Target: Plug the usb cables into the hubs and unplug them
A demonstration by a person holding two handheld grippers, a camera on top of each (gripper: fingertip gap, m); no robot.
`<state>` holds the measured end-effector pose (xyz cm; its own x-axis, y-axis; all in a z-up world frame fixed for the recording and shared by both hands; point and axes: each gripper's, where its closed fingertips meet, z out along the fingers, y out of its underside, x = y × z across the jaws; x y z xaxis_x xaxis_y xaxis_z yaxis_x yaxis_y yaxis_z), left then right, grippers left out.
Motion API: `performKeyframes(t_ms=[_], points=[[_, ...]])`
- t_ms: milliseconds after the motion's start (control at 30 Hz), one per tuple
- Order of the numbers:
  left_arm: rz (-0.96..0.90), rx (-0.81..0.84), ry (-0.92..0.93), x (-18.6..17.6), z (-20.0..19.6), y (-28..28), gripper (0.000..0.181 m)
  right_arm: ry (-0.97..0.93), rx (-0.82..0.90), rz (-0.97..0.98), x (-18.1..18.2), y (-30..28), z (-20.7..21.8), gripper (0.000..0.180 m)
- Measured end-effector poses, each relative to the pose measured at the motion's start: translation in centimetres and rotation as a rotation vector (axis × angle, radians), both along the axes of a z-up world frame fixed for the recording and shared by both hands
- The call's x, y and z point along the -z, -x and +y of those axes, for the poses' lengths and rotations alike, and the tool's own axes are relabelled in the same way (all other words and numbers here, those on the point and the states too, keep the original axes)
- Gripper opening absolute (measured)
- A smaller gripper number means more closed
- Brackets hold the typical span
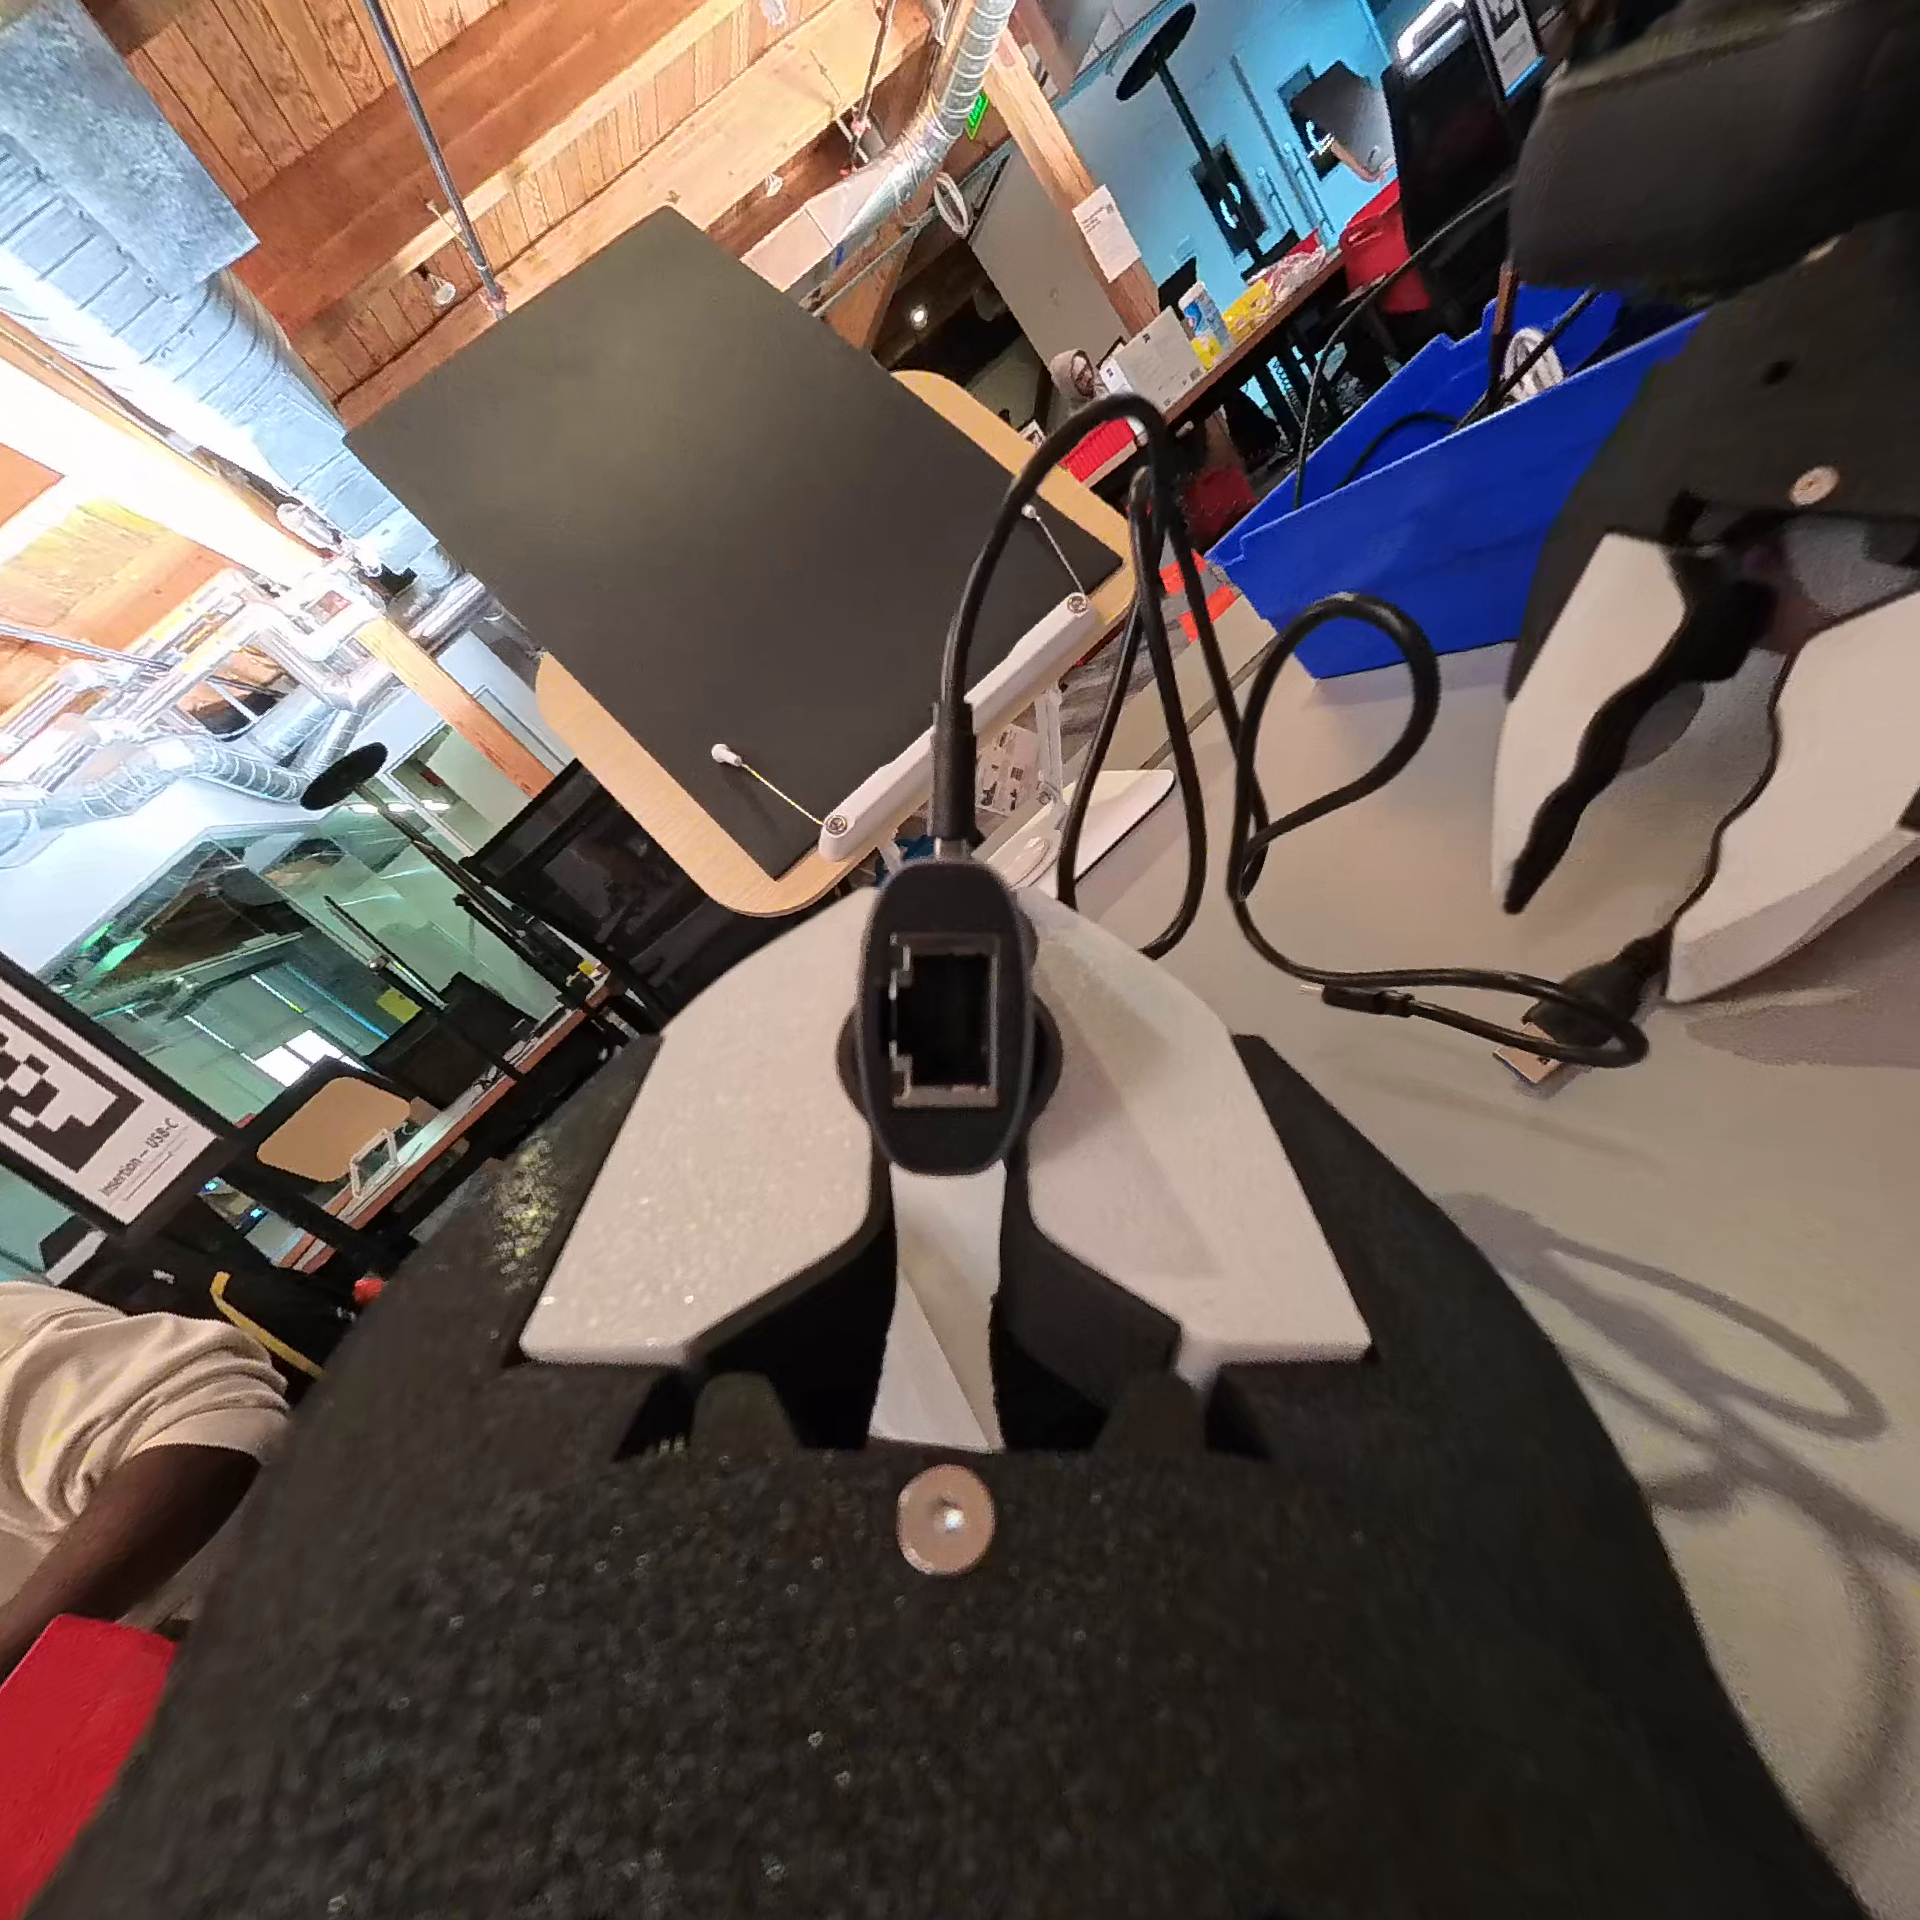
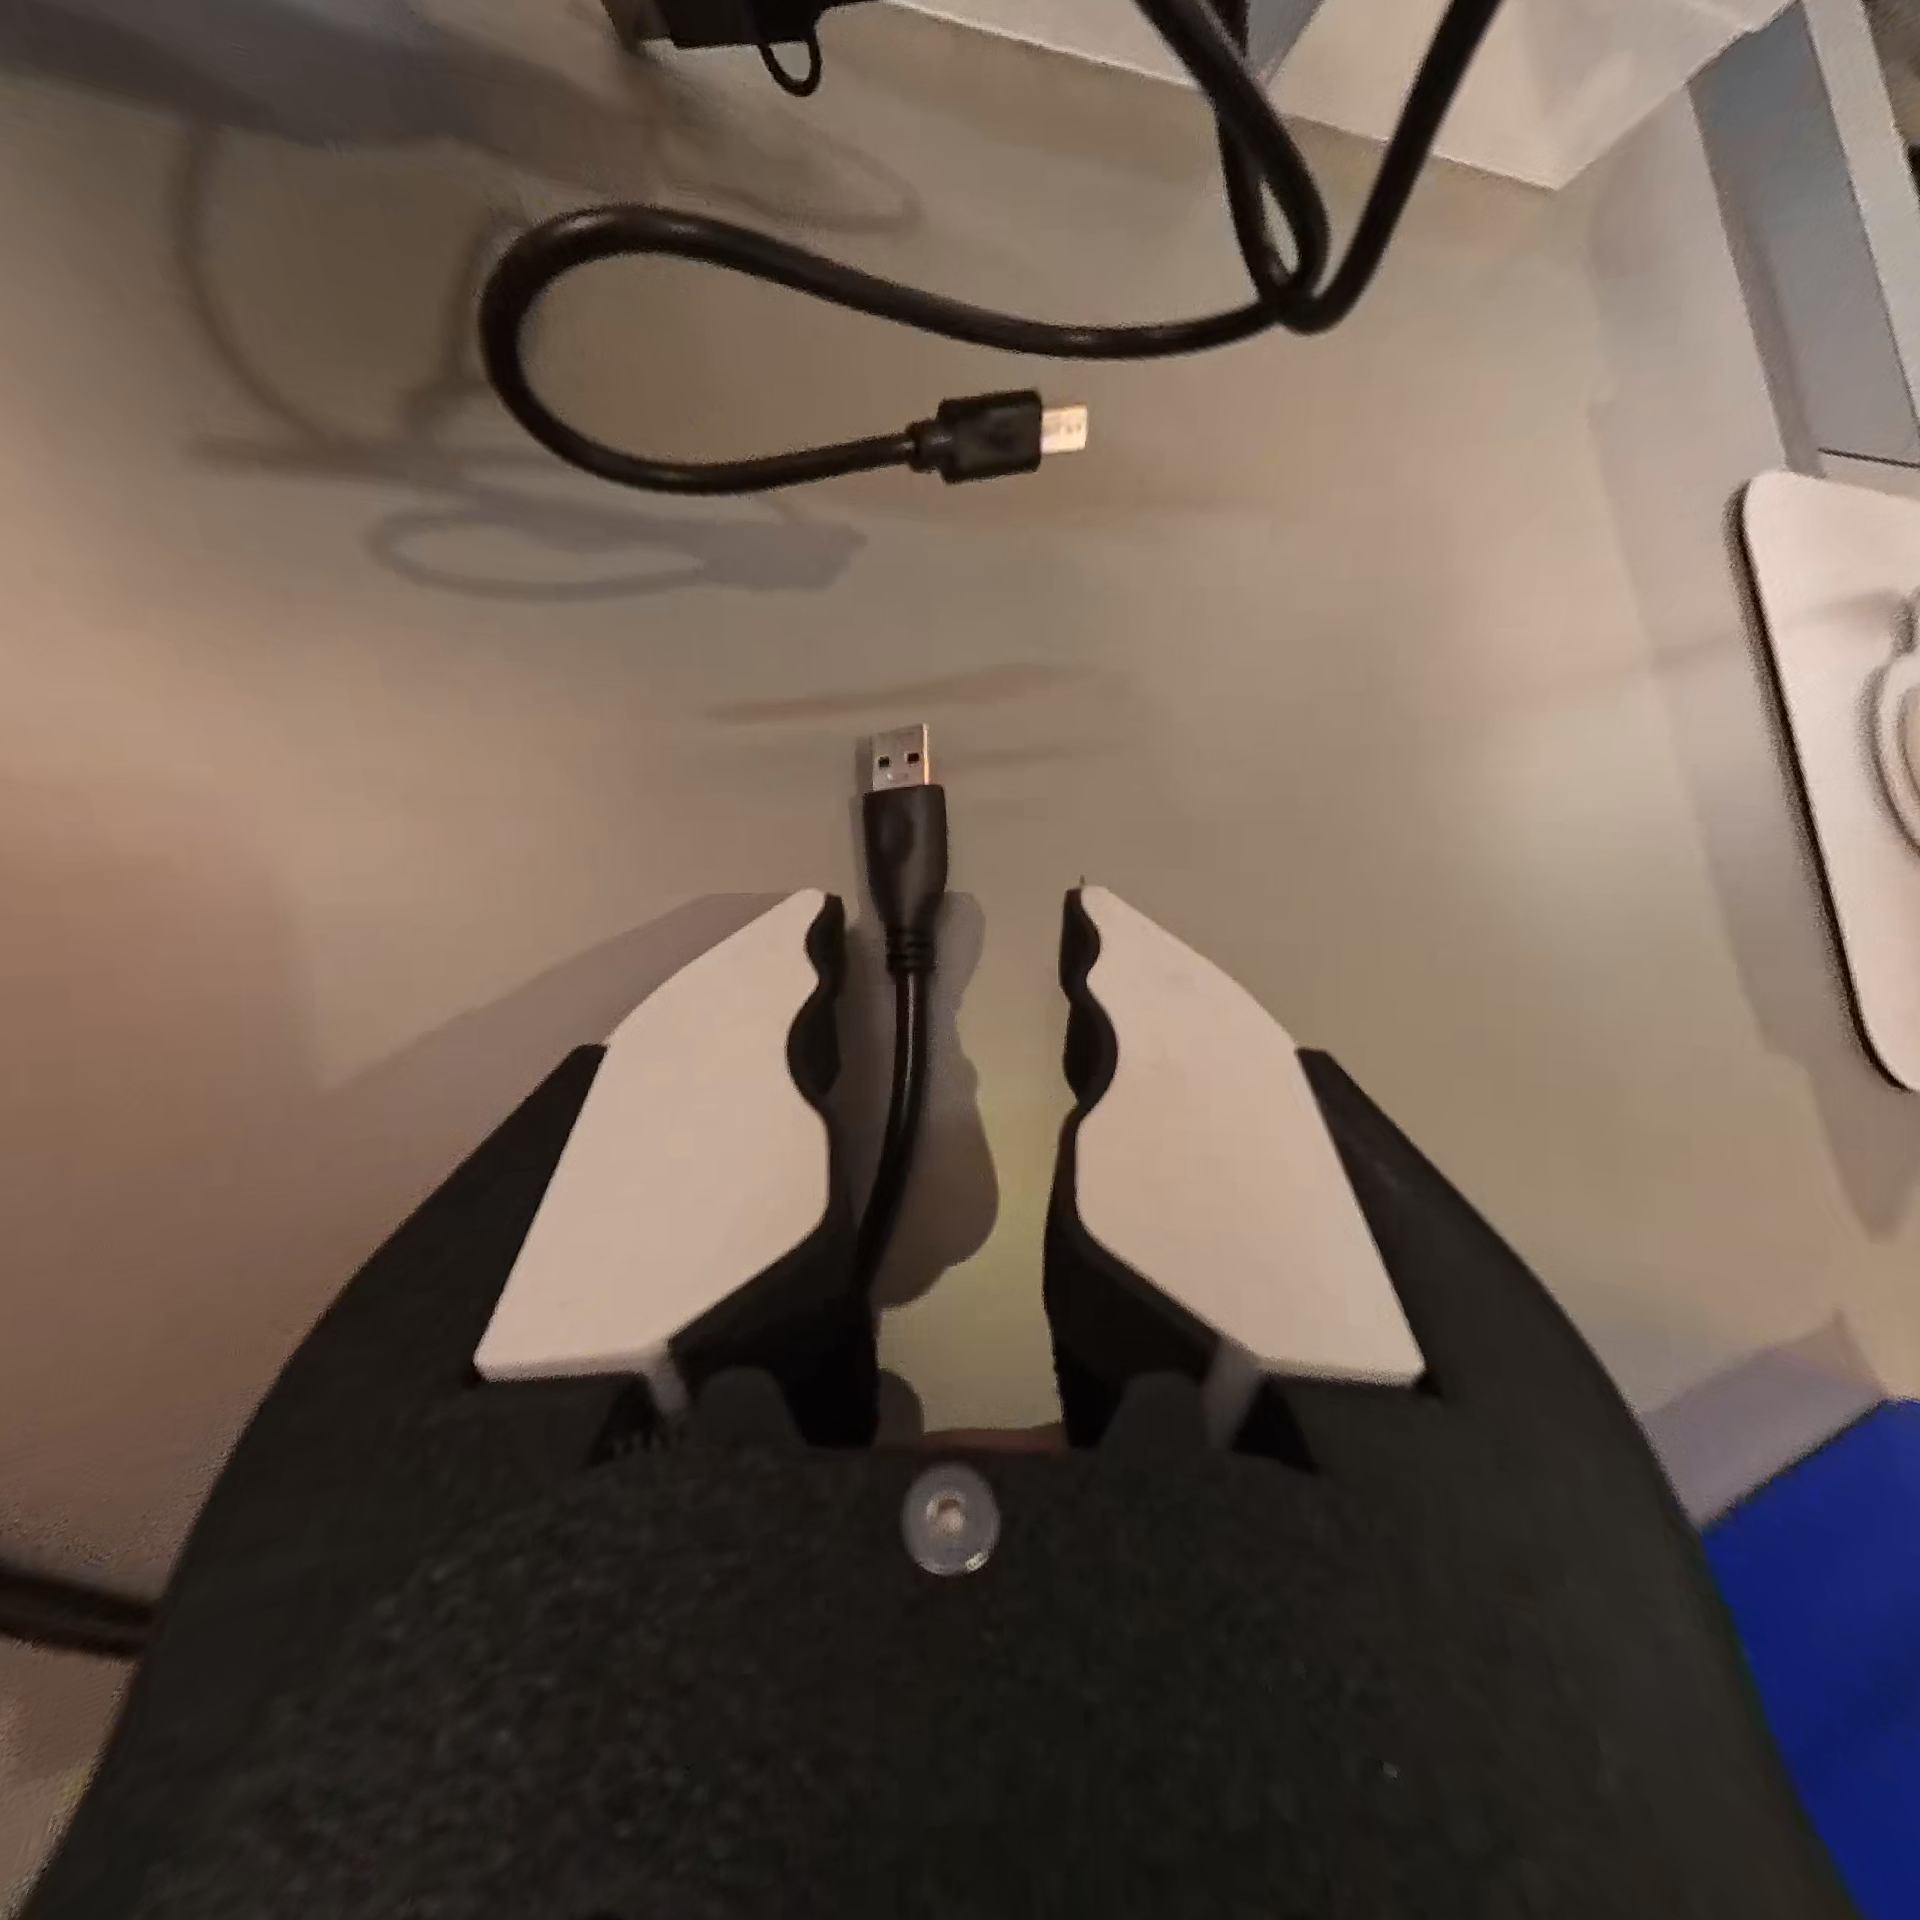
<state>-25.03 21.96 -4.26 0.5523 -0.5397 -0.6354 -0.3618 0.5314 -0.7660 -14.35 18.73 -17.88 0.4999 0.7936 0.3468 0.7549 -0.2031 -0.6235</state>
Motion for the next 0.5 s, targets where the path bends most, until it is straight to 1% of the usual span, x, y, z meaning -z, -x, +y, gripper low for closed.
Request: performKeyframes(t_ms=[67,133,167,267,400,433,500], points=[[0.006,0.005,-0.003,0.0,-0.1,0.0,0.017,0.046,-0.036,0.022,0.8,0.6,0.2,0.038],[0.010,0.009,-0.001,0.2,-0.1,-0.1,0.017,0.089,-0.087,0.075,1.3,1.3,-0.2,0.015],[0.014,0.010,0.002,0.3,-0.1,-0.1,0.017,0.093,-0.100,0.094,1.2,1.4,-0.3,0.015],[0.023,0.014,0.002,0.6,-0.1,-0.1,0.017,0.110,-0.066,0.093,1.3,1.3,-0.2,0.014],[0.043,0.032,-0.004,1.0,-0.3,-0.6,0.017,0.183,0.057,0.148,0.9,0.2,0.0,0.014],[0.053,0.039,-0.009,1.1,-0.4,-0.7,0.017,0.192,0.086,0.182,0.0,-0.1,0.1,0.013],[0.075,0.056,-0.037,1.3,-0.9,-1.1,0.017,0.187,0.141,0.272,-2.9,-0.9,0.1,0.013]])
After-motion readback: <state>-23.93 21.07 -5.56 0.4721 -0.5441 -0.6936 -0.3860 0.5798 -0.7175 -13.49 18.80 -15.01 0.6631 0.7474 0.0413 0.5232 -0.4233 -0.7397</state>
